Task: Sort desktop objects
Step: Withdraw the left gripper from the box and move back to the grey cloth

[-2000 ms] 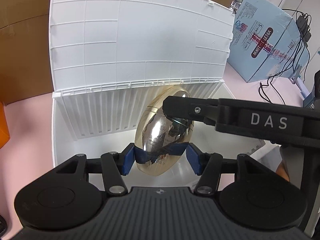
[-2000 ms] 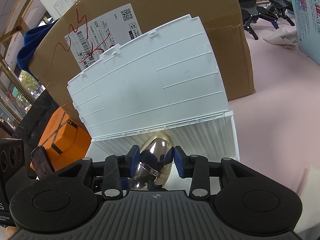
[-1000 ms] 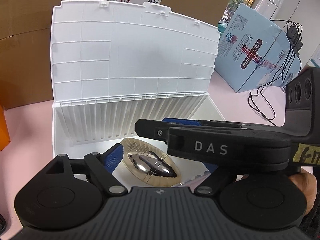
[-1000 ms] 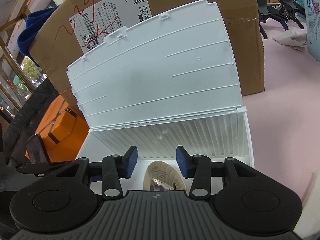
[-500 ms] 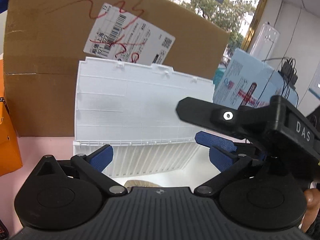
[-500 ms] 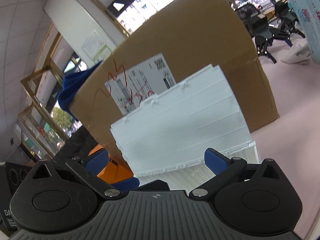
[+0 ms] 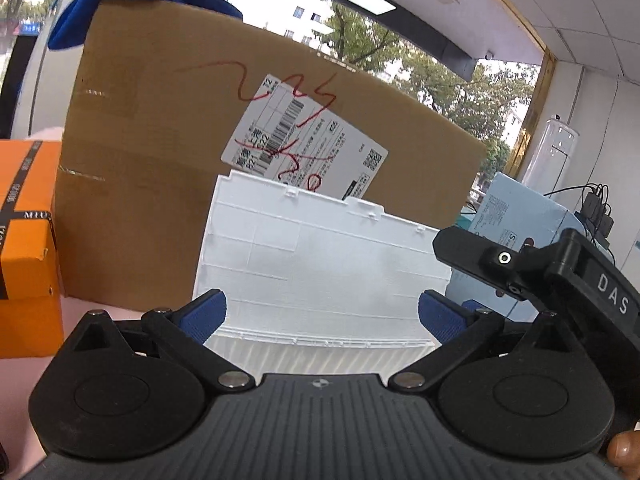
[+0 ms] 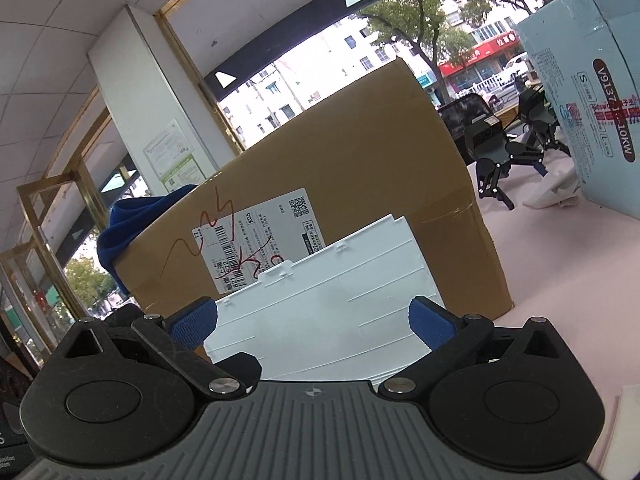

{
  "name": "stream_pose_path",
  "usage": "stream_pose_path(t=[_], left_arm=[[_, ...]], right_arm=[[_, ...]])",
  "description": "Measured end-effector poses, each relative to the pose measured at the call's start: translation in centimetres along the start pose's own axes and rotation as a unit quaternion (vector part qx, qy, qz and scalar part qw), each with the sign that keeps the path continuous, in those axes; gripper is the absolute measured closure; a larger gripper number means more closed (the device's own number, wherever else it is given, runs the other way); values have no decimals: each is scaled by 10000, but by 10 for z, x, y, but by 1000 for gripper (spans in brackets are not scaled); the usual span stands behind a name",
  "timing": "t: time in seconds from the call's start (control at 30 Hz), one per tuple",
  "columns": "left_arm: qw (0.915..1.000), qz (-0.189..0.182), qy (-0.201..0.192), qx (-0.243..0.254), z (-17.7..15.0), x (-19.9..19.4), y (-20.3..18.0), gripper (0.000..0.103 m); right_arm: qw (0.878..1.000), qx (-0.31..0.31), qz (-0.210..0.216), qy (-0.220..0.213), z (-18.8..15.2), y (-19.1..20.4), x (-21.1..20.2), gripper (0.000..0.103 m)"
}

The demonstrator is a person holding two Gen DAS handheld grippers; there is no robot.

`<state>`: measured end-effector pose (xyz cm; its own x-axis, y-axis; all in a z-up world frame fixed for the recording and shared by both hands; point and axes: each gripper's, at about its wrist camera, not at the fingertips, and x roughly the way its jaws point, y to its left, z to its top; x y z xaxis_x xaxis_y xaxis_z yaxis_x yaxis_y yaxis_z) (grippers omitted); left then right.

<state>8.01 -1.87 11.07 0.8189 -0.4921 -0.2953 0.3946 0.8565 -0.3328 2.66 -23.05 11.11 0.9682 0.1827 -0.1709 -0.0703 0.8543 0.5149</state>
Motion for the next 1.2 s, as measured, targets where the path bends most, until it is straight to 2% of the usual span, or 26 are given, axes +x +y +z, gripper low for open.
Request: stream_pose_path(t=[0.1,0.23,0.3,0.37,0.6,0.8,0.97,1.2], left_arm=[[9977,160,-615,239,-12,-8,-7,0],[9851,455,-1519,669,-33,-20,-13,0],[9800,483,-1766,780,-40,-24,-14,0],[9783,376,-1867,817,-43,-26,-14,0],[9832,-91,-1735,559,-50,-29,-13,0],[9793,-458,-1691,1016,-61,-33,-29,0],[9770,-1238,-1370,1063,-72,-38,-42,0],[9676,-1897,-1180,1178,-92,-51,-66,0]], right_arm=[[9988,-246,-195,-375,-7,3,-5,0],[9867,-897,-516,-1254,-24,13,-15,0],[9765,-1169,-578,-1716,-35,15,-21,0],[9714,-1237,-653,-1921,-40,13,-27,0],[9630,-1215,-933,-2218,-48,0,-44,0],[9528,-1306,-1218,-2457,-58,-9,-66,0],[9330,-1614,-1504,-2844,-68,-17,-100,0],[9107,-1775,-2137,-3056,-77,-50,-138,0]])
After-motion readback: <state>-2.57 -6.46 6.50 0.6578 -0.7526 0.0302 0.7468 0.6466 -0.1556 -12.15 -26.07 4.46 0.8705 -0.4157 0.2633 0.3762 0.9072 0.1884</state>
